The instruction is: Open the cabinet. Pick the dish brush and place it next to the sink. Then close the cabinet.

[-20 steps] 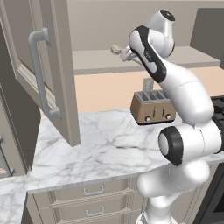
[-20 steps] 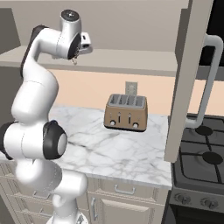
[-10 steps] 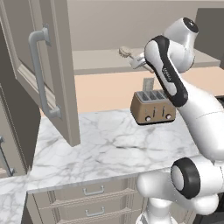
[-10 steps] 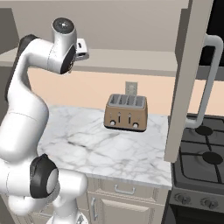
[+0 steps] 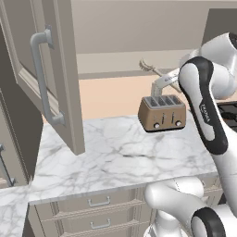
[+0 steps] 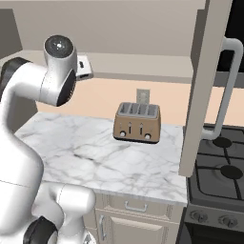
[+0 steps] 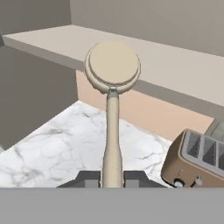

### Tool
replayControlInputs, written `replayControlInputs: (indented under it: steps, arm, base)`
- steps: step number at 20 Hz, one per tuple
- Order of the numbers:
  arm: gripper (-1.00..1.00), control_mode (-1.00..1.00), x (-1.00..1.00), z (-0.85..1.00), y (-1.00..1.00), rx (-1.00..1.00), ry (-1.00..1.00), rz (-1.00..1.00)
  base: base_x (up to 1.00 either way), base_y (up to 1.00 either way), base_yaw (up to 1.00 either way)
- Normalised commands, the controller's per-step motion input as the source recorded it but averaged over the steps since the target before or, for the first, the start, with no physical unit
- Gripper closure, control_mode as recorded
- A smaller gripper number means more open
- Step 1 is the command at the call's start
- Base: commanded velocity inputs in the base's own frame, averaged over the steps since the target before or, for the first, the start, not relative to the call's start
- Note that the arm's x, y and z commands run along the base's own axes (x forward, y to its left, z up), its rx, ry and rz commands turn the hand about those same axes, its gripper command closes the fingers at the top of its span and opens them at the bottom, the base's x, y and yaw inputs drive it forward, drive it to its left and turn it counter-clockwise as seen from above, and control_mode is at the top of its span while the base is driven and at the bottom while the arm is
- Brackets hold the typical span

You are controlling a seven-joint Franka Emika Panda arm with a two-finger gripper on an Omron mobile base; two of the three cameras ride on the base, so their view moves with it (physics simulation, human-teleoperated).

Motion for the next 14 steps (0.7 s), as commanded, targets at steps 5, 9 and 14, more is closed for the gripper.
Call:
replayControlInputs:
  steps: [5,9,14]
  arm:
    - [1.0,-1.0,-0.81,0.0,-0.05,0.0,0.0,0.0]
    - [1.0,-1.0,-0.39,0.0,0.0,0.0,0.02,-0.02]
    - [1.0,-1.0,-0.31,0.0,0.0,0.0,0.01,-0.03]
  base:
    - [0.0,0.0,0.0]
    - [0.0,0.0,0.0]
    - [0.0,0.0,0.0]
